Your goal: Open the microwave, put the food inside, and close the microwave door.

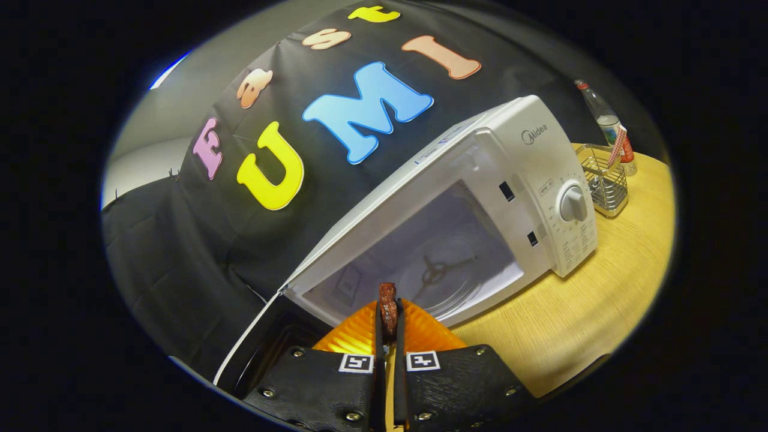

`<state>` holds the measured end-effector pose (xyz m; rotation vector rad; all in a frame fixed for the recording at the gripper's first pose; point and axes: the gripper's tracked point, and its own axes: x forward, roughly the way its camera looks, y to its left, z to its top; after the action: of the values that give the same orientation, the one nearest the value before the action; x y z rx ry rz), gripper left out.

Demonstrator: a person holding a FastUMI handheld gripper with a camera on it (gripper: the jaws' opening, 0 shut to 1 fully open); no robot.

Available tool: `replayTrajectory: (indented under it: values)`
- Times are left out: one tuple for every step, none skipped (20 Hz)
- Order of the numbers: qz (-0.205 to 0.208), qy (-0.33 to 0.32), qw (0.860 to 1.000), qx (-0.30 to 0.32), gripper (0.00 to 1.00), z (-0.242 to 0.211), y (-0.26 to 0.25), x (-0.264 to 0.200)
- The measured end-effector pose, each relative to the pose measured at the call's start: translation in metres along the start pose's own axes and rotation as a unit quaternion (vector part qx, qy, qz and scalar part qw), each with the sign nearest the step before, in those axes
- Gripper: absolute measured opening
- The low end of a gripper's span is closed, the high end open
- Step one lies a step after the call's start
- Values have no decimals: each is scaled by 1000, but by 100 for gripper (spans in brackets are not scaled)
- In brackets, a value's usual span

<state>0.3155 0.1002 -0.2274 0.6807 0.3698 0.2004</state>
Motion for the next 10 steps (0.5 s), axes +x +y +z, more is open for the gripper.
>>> replayTrajectory:
  values:
    - [-2,-2,1000,0,6,0,-1,6]
    - [-3,-4,1000,0,6,0,-3,10]
    - [-2,-8,1000,2,5,0,-3,15]
    - [-2,-13,1000,3,5,1,-4,20]
    - [-6,-18,1000,1,5,0,-6,26]
    - [-13,-18,1000,0,6,-2,-9,32]
    - [-19,-17,1000,1,6,-5,-13,38]
    - [-23,-14,1000,3,6,-9,-16,43]
    - [-29,-11,1000,3,5,-12,-19,47]
    - [-33,-11,999,2,6,-14,-22,52]
